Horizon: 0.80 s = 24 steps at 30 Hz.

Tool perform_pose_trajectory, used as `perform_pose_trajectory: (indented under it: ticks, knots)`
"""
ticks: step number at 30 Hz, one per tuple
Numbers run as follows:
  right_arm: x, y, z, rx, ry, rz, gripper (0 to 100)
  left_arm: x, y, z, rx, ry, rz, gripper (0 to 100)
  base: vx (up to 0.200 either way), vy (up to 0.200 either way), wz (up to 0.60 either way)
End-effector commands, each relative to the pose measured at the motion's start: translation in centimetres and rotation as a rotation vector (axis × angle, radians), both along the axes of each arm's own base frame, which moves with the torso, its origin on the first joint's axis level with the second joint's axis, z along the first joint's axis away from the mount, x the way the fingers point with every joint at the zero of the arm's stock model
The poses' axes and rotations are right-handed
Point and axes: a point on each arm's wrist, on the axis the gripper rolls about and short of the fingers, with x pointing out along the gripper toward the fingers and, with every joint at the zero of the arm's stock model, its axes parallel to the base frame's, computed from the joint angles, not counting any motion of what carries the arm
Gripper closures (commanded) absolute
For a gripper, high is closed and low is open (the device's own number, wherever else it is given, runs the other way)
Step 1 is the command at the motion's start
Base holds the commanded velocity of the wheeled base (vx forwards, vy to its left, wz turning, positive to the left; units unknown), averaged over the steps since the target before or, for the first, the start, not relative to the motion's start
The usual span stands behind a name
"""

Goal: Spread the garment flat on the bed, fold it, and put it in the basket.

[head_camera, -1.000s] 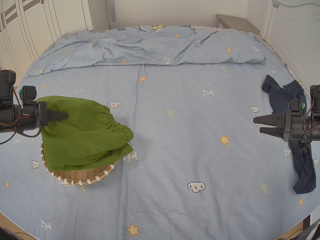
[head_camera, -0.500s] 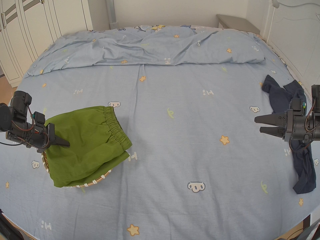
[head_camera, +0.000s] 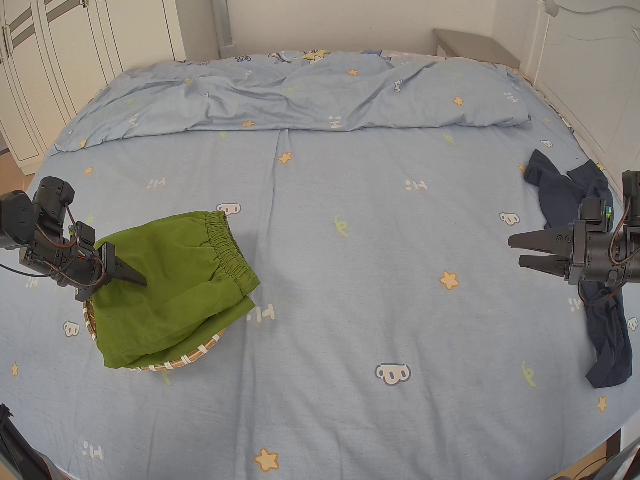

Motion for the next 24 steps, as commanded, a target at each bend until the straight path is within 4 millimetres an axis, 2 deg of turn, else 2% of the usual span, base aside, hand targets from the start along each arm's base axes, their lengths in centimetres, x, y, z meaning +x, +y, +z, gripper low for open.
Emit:
perform_pose_trajectory:
  ticks: [1,3,4,6,7,10,13,15,19,20,21,22,24]
  knots:
    - [0.0,0.0,0.0,-0.001,0.000,0.001,0,-0.3,-0.2,0.5,0.011,-0.008,0.004,0,0.000,0.000,0.00]
    - [0.0,0.0,0.0,-0.001,0.000,0.000,0,-1.6,-0.4,2.3,0.020,-0.043,0.015,0,0.000,0.000,0.00]
    - [0.0,0.0,0.0,-0.001,0.000,0.000,0,-1.6,-0.4,2.3,0.020,-0.043,0.015,0,0.000,0.000,0.00]
    - [0.0,0.0,-0.1,-0.002,0.000,0.002,0,-3.7,-0.9,4.8,0.040,-0.092,0.021,0,0.000,0.000,0.00]
    - [0.0,0.0,-0.1,-0.002,0.001,0.002,0,-3.8,-0.9,5.0,0.040,-0.095,0.021,0,0.000,0.000,0.00]
    - [-1.5,0.5,0.2,-0.008,-0.024,0.019,0,-8.1,-1.7,9.1,0.063,-0.184,0.024,0,0.000,0.000,0.00]
    - [-3.0,0.7,0.4,-0.010,-0.046,0.032,0,-11.2,-2.3,11.0,0.073,-0.233,0.021,0,0.000,0.000,0.00]
    - [-4.3,0.7,0.1,-0.026,-0.076,0.044,0,-14.2,-3.3,12.1,0.077,-0.273,0.001,0,0.000,0.000,0.00]
    - [-7.6,0.4,-2.1,-0.118,-0.183,0.094,0,-19.3,-4.6,11.4,0.072,-0.292,-0.027,0,0.000,0.000,0.00]
    - [-8.1,0.4,-2.3,-0.124,-0.191,0.097,0,-19.9,-4.7,11.3,0.072,-0.296,-0.026,0,0.000,0.000,0.00]
    - [-9.8,0.3,-2.8,-0.131,-0.208,0.099,0,-21.8,-4.9,10.6,0.073,-0.310,-0.022,0,0.000,0.000,0.00]
    - [-10.6,0.2,-3.0,-0.130,-0.214,0.098,0,-22.6,-5.0,10.3,0.072,-0.318,-0.020,0,0.000,0.000,0.00]
    - [-13.9,0.0,-3.6,-0.126,-0.267,0.090,0,-25.9,-5.4,8.6,0.076,-0.352,-0.008,0,0.000,0.000,0.00]
